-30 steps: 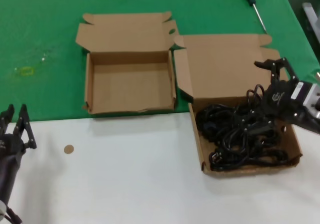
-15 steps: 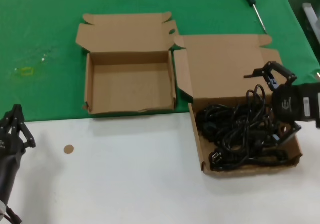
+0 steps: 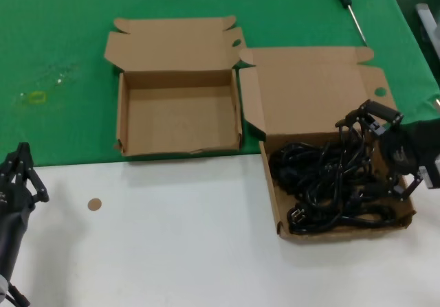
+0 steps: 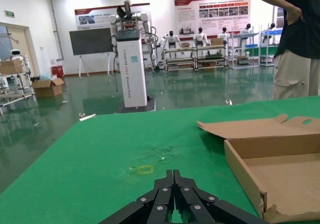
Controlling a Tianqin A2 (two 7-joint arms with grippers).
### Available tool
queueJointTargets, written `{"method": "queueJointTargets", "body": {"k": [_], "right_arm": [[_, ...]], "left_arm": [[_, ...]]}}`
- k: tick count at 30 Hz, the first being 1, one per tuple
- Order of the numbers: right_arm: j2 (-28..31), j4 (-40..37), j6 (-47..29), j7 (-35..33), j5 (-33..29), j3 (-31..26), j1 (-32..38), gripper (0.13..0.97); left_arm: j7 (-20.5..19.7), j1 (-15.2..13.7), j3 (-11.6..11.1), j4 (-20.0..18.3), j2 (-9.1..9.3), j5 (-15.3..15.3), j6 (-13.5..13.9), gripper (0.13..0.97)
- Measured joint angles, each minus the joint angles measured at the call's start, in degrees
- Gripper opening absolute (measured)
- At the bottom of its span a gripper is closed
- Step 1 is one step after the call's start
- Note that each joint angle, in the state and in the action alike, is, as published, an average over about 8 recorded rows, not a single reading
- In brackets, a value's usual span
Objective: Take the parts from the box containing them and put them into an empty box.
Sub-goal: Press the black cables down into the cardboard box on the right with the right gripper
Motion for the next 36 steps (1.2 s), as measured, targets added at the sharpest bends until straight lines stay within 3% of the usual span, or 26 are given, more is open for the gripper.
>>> {"method": "queueJointTargets", "body": {"k": [8, 20, 29, 36], "right_arm": [[-3.4, -4.4, 0.5, -7.9, -1.0, -0.1, 0.8, 0.963], [-5.9, -7.7, 0.7, -13.6, -1.6, 0.1, 1.6, 0.905], [-6.8, -10.2, 0.8, -15.8, -2.0, 0.4, 3.4, 0.775], [-7.1, -11.9, 0.9, -17.8, -2.0, 0.7, 4.0, 0.6]], "left_arm": [[0.0, 0.0, 0.0, 0.0, 0.0, 0.0, 0.0, 0.152], [0.0, 0.0, 0.0, 0.0, 0.0, 0.0, 0.0, 0.152], [0.0, 0.0, 0.0, 0.0, 0.0, 0.0, 0.0, 0.152], [0.0, 0.0, 0.0, 0.0, 0.0, 0.0, 0.0, 0.152]]}}
